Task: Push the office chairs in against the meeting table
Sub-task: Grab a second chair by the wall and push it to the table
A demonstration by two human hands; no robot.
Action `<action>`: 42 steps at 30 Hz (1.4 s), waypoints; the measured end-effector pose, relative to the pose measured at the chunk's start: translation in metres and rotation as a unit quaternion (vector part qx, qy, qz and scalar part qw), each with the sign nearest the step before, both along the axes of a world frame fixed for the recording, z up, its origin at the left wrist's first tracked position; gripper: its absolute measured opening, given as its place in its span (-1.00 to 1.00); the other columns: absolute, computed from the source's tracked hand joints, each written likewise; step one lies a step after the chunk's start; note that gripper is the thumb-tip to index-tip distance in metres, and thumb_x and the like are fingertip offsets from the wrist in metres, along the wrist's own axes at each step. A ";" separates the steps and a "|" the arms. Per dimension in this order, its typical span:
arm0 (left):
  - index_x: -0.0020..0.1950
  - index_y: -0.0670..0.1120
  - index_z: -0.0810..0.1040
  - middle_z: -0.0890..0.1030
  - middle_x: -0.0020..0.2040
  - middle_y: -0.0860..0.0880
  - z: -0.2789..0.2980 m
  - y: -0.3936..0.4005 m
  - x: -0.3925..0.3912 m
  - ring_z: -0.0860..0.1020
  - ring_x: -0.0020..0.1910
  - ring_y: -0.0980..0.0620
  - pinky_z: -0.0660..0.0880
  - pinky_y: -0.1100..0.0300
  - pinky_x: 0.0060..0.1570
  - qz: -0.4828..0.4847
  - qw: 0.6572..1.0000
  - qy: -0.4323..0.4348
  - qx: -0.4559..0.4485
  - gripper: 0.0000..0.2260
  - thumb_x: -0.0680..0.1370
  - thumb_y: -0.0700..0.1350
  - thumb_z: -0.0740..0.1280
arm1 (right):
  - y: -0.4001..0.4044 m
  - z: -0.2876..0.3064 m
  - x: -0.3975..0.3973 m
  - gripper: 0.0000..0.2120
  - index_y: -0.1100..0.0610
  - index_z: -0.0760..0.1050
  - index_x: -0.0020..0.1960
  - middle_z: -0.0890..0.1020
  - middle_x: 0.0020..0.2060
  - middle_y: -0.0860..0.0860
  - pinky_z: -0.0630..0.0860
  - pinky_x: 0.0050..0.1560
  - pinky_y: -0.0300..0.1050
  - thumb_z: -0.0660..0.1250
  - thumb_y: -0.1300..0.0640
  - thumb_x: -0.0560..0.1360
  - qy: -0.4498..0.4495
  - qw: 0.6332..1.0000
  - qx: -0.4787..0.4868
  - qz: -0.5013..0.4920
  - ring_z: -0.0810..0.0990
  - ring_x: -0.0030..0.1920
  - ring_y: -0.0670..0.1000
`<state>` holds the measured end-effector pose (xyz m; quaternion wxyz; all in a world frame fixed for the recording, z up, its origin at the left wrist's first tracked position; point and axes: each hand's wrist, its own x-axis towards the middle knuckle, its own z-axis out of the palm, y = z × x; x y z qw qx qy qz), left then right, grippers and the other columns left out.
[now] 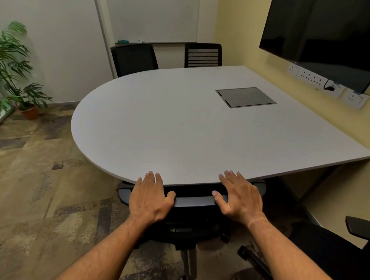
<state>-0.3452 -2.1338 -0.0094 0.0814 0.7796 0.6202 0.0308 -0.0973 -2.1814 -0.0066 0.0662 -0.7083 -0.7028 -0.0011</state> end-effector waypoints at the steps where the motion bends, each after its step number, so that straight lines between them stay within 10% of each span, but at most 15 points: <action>1: 0.58 -0.21 0.10 0.14 0.58 -0.22 0.000 0.002 0.004 0.09 0.58 -0.09 0.01 0.01 0.56 0.000 1.000 0.001 0.001 -0.29 0.55 0.21 0.00 | 0.002 0.000 0.004 -0.22 0.13 0.39 0.44 0.44 0.42 0.11 0.28 0.44 -0.01 -0.11 -0.34 0.46 0.000 1.000 0.003 0.002 0.36 0.45 0.11; 42: 0.59 -0.23 -0.10 0.02 0.60 -0.23 -0.004 0.051 0.079 -0.03 0.60 -0.11 -0.10 -0.02 0.57 -0.039 0.999 -0.026 0.013 -0.24 0.60 0.29 -0.06 | 0.062 -0.009 0.086 -0.16 0.21 0.17 0.54 0.28 0.49 0.22 -0.06 0.56 0.03 -0.10 -0.37 0.49 -0.012 0.998 0.052 0.016 0.19 0.52 0.15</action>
